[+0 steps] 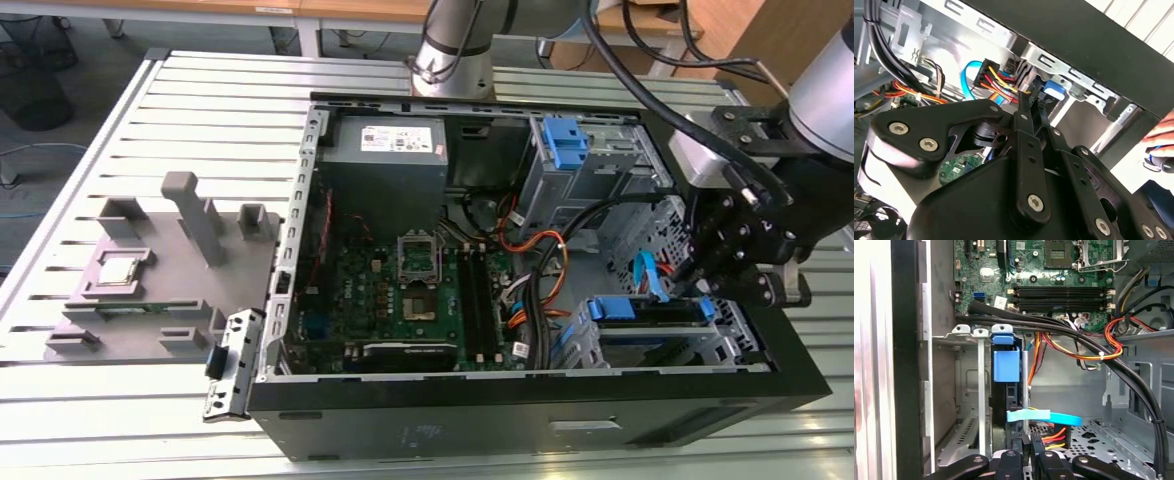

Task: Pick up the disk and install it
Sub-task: 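Insert the second disk wire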

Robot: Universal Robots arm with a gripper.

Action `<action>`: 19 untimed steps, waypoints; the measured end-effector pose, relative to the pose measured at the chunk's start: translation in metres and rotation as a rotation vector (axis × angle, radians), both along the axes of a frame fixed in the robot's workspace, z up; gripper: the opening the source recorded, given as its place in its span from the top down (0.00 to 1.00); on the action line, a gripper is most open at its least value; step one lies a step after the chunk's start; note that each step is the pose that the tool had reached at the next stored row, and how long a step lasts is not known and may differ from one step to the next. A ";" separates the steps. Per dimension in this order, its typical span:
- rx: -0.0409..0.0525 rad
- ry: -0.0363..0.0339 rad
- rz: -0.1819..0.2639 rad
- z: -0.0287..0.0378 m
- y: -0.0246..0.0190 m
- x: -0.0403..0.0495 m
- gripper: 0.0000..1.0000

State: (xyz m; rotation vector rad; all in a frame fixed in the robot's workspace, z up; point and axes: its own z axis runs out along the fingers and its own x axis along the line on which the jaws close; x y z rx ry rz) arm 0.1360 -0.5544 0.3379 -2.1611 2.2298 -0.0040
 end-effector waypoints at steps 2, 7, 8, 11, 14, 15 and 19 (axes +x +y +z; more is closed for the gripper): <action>-0.0020 0.0000 0.000 -0.0002 -0.0020 -0.0003 0.81; -0.0046 0.0000 0.000 -0.0011 -0.0046 -0.0004 0.81; -0.0048 0.0000 0.000 -0.0011 -0.0047 -0.0004 0.81; -0.0055 0.0000 0.000 -0.0011 -0.0047 -0.0004 0.81; -0.0064 0.0002 0.000 -0.0020 -0.0048 -0.0004 0.81; -0.0067 0.0004 0.000 -0.0023 -0.0048 -0.0004 0.81; -0.0072 0.0008 0.000 -0.0033 -0.0048 -0.0004 0.81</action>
